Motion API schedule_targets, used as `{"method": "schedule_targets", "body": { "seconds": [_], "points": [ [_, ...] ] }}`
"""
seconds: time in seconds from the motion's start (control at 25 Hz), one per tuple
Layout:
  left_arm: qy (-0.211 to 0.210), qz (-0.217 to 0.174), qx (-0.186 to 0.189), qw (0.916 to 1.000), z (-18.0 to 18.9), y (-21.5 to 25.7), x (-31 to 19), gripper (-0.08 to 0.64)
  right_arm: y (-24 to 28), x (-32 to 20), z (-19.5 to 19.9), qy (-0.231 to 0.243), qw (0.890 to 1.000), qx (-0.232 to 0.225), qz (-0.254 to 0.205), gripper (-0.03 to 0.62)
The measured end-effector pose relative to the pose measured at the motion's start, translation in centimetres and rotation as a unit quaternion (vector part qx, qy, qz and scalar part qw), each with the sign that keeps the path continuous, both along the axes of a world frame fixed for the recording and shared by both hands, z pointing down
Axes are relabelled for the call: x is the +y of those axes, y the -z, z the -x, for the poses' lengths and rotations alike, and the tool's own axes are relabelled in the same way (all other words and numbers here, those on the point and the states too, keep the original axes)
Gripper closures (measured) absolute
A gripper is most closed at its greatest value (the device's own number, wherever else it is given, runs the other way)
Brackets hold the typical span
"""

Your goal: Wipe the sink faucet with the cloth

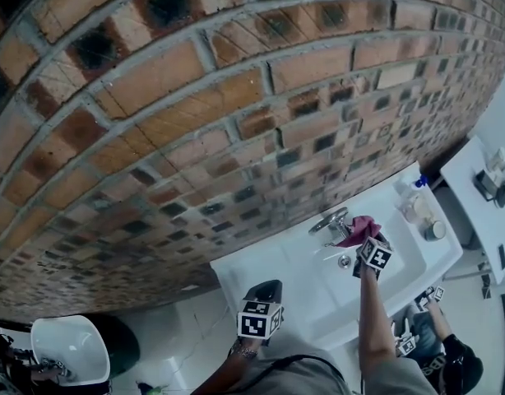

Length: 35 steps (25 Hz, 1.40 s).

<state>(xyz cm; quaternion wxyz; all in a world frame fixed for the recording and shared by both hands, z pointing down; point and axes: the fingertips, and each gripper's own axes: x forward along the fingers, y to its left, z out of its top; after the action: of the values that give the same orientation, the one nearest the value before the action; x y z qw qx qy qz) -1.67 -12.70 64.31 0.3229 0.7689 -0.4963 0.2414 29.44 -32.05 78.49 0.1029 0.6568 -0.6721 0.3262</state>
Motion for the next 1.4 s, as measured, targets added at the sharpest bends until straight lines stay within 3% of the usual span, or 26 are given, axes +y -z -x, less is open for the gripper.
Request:
{"method": "schedule_targets", "body": {
  "seconds": [0.08,0.12,0.28,0.36,0.44,0.48,0.56,0.64,0.68,0.8,0.96,1.04,1.08,1.16,1.24,1.32,1.4],
  "points": [
    [0.000,0.004,-0.004,1.0000,0.2,-0.4,0.1,0.540,-1.5,0.7,1.3,-0.028,0.992,-0.119,-0.001,0.554],
    [-0.002,0.006,-0.005,1.0000,0.1,-0.5,0.2,0.540,-2.4,1.2,2.2,-0.028,0.989,-0.143,0.010,0.554],
    [-0.010,0.009,-0.004,0.9999,-0.5,-0.8,0.3,0.540,-4.7,3.5,6.4,0.020,0.989,-0.132,0.059,0.557],
    [-0.014,0.008,-0.004,0.9999,-0.7,-0.8,0.3,0.540,-4.6,4.8,9.0,0.094,0.982,-0.144,0.080,0.555],
    [-0.017,0.008,-0.004,0.9998,-0.8,-0.7,0.4,0.540,-4.0,5.9,9.9,0.169,0.975,-0.113,0.093,0.552],
    [-0.017,0.007,-0.004,0.9998,-0.8,-0.7,0.4,0.540,-3.8,6.1,8.7,0.166,0.978,-0.082,0.096,0.551],
    [-0.014,0.007,-0.005,0.9999,-0.4,-0.8,0.6,0.540,-3.7,5.3,4.0,0.077,0.990,-0.059,0.097,0.551],
    [-0.006,0.009,-0.007,0.9999,0.3,-0.9,0.6,0.540,-3.2,3.1,0.4,-0.013,0.992,-0.107,0.061,0.549],
    [-0.003,0.010,-0.008,0.9999,0.6,-0.9,0.6,0.540,-2.7,1.7,-0.4,-0.035,0.990,-0.136,0.029,0.549],
    [0.002,0.010,-0.010,0.9999,1.1,-0.9,1.0,0.540,-1.6,-0.8,-0.3,-0.059,0.966,-0.249,-0.038,0.549],
    [0.009,0.011,-0.011,0.9998,1.7,-1.0,1.3,0.540,-2.5,1.6,2.2,-0.110,0.901,-0.415,-0.055,0.551],
    [0.014,0.012,-0.011,0.9998,2.0,-1.1,1.2,0.540,-1.4,3.1,4.9,-0.079,0.889,-0.446,-0.061,0.551],
    [0.015,0.013,-0.010,0.9998,2.0,-1.2,1.2,0.540,-0.2,3.3,6.4,-0.046,0.892,-0.444,-0.069,0.551],
    [0.015,0.014,-0.010,0.9997,1.9,-1.3,1.1,0.540,2.7,2.8,7.8,-0.003,0.909,-0.406,-0.093,0.550],
    [0.011,0.015,-0.009,0.9998,1.6,-1.5,1.0,0.540,3.9,1.0,6.8,-0.033,0.922,-0.372,-0.106,0.548],
    [0.007,0.015,-0.010,0.9998,1.4,-1.5,1.1,0.540,3.4,-1.2,5.5,-0.067,0.918,-0.376,-0.110,0.547],
    [0.003,0.013,-0.011,0.9998,1.2,-1.2,1.5,0.540,4.0,-2.9,5.8,-0.042,0.913,-0.388,-0.122,0.547]
  ]
}}
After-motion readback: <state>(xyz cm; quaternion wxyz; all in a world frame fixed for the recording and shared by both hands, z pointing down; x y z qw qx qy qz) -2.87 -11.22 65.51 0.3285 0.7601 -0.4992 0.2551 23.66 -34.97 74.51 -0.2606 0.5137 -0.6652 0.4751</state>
